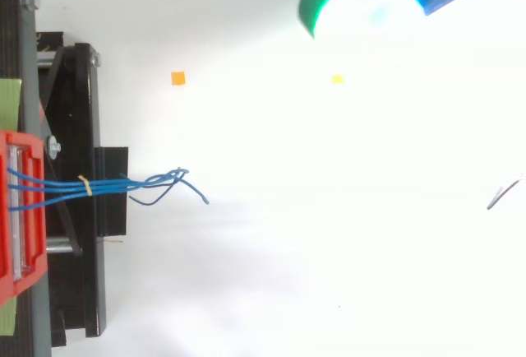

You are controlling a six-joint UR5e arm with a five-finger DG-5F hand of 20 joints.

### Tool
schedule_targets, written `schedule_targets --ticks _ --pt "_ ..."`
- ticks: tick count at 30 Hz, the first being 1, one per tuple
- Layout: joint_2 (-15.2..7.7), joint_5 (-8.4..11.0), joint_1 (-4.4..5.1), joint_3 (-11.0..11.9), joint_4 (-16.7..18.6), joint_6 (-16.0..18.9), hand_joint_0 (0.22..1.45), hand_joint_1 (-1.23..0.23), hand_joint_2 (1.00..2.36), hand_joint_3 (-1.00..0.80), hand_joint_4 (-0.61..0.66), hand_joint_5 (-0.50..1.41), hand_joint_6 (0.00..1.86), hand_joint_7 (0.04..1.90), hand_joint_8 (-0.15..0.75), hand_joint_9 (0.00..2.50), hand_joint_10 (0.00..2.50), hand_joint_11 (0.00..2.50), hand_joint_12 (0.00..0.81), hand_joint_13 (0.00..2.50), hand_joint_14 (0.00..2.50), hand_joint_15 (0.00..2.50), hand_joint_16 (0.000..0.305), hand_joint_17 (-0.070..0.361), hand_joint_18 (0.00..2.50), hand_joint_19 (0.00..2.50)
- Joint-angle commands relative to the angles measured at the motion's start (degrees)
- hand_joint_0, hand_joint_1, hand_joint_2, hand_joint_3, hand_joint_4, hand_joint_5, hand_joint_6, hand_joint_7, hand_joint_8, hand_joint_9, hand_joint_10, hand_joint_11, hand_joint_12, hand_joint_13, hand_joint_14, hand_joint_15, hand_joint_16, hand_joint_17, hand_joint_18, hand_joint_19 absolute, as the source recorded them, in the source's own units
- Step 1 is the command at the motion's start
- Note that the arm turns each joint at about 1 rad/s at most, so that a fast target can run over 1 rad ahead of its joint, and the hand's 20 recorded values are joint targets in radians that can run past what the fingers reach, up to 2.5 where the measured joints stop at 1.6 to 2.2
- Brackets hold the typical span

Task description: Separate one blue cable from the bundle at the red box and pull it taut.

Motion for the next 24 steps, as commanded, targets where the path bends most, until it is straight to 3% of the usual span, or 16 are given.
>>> schedule_targets --ticks 1,6,10,11,14,24 --pt "-1.73 0.25 0.02 0.0 1.85 0.57 0.52 -0.61 1.0 -0.5 0.25 -0.27 0.5 0.72 0.353 0.37 0.01 0.46 0.417 0.61 0.01 0.45 0.057 0.128 0.61 0.44" --pt "-2.61 1.66 0.38 0.0 2.38 0.31 0.52 -0.61 1.0 -0.5 0.25 -0.27 0.5 0.72 0.353 0.37 0.01 0.46 0.418 0.61 0.01 0.45 0.057 0.128 0.61 0.44" --pt "-5.77 2.19 0.81 0.09 5.63 1.19 0.52 -0.61 1.0 -0.5 0.25 -0.27 0.5 0.72 0.353 0.37 0.01 0.46 0.418 0.61 0.01 0.44 0.056 0.127 0.61 0.45" --pt "-7.53 2.54 0.99 1.23 8.53 1.89 0.52 -0.61 1.0 -0.5 0.25 -0.27 0.5 0.72 0.353 0.36 0.01 0.46 0.417 0.61 0.01 0.44 0.057 0.127 0.61 0.45" --pt "-8.93 2.89 1.08 2.55 8.97 1.89 0.52 -0.61 1.0 -0.5 0.25 -0.27 0.5 0.72 0.352 0.37 0.01 0.46 0.418 0.61 0.01 0.45 0.056 0.127 0.62 0.45" --pt "-9.11 5.35 1.69 2.72 8.62 0.31 0.52 -0.61 1.0 -0.5 0.26 -0.27 0.5 0.72 0.352 0.37 0.01 0.46 0.418 0.61 0.01 0.45 0.056 0.127 0.62 0.45"
